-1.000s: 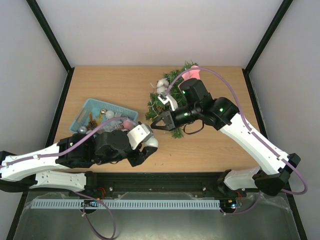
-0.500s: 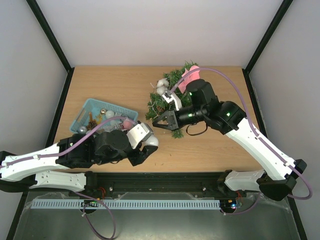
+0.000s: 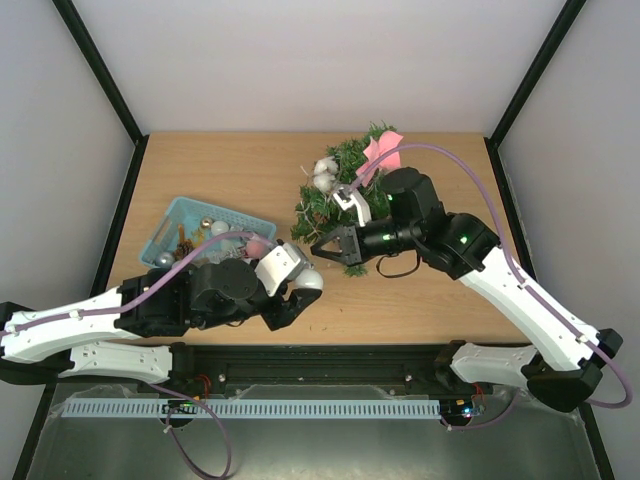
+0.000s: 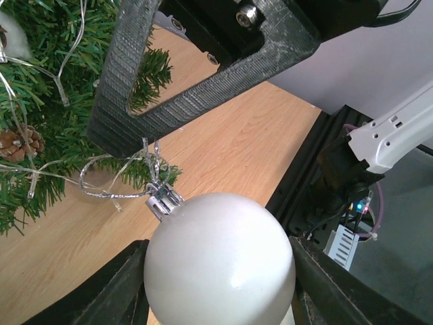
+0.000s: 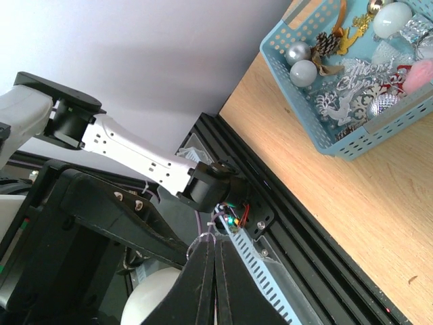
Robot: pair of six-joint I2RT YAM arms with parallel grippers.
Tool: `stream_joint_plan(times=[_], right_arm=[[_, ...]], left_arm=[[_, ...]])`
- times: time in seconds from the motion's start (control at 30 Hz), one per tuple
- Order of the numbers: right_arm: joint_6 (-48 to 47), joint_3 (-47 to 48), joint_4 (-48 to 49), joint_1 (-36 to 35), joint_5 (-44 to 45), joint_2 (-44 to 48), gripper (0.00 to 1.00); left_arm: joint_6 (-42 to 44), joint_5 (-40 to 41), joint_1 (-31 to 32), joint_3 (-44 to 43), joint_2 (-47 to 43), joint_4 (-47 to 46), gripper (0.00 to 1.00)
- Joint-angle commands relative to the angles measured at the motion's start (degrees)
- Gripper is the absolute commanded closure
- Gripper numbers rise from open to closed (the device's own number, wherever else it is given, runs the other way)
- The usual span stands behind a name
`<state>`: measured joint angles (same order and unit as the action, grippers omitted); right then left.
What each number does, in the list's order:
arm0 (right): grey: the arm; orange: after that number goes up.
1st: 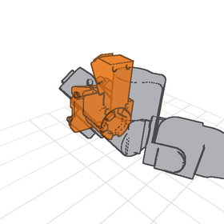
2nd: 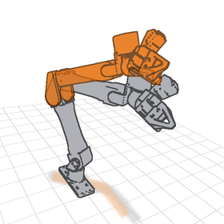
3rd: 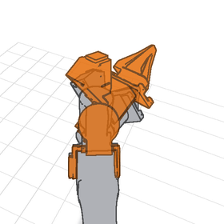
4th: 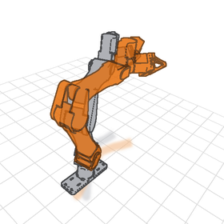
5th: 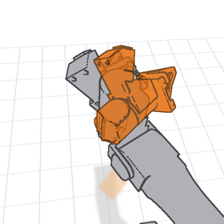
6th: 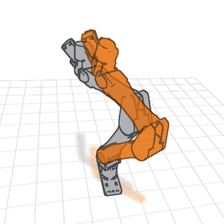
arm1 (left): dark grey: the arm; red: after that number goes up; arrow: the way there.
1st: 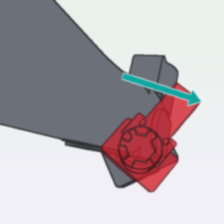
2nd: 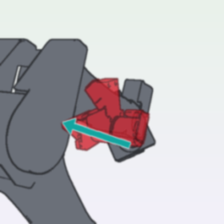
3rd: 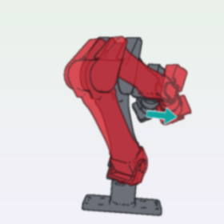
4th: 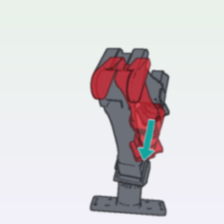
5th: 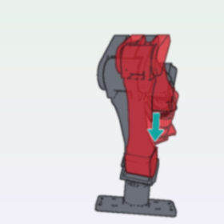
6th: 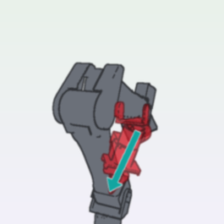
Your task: Decorate the small christmas tree
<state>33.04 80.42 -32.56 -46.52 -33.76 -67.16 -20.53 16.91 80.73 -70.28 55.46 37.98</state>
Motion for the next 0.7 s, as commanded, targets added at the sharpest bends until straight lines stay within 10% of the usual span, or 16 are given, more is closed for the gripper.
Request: stream_joint_plan(times=[0.0, 0.67], right_arm=[[1.0, -0.9, 2.3, -0.3, 0.6, 2.0, 0.99], [1.7, -6.0, 9.7, -0.3, 4.2, 2.4, 0.99]], left_arm=[[0.7, -0.4, 0.4, 0.5, -0.4, -1.8, 0.51], [2.3, 4.0, -2.1, 8.6, -1.8, -10.1, 0.43]])
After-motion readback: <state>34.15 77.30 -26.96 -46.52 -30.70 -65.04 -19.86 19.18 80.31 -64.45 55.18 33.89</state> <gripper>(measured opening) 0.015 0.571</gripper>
